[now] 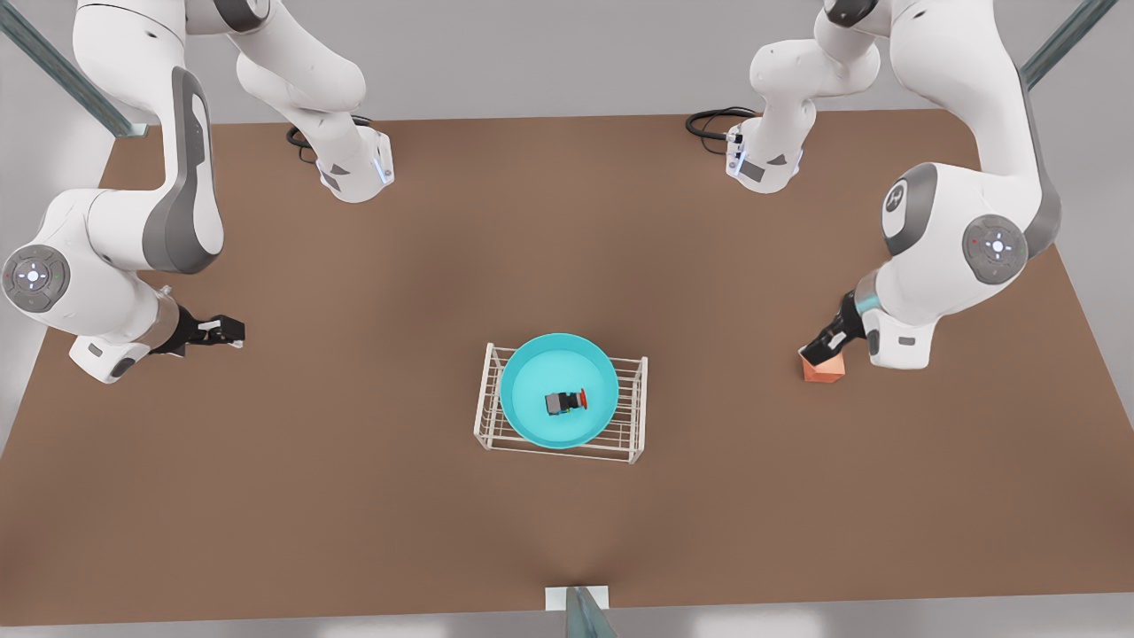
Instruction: Place the plate on the shelf with right arm and place the red button switch in the plate with left arm
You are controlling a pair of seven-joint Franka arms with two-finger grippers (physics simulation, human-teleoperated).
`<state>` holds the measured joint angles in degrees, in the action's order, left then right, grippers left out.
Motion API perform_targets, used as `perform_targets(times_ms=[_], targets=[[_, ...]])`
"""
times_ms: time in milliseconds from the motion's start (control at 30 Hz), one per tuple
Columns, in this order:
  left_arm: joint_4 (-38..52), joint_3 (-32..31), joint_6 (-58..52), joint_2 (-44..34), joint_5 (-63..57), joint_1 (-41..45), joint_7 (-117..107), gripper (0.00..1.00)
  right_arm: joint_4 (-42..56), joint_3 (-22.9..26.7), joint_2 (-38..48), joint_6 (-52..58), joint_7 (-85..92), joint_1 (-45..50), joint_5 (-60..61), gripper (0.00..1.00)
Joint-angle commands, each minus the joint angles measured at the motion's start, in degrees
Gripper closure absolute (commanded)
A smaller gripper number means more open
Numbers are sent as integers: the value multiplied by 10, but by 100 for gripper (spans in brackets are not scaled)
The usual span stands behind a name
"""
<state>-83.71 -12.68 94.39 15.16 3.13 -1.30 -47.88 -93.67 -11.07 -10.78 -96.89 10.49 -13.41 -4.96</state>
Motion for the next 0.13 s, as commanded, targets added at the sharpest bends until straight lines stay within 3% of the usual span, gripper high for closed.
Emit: perform_targets(times_ms=[0, 100], targets=[[0, -1, -5, 0, 2, 0, 409, 0, 1, 0, 1, 0, 1, 0, 0, 0], [1, -1, -6, 0, 3, 0, 409, 0, 1, 0, 1, 0, 1, 0, 0, 0]])
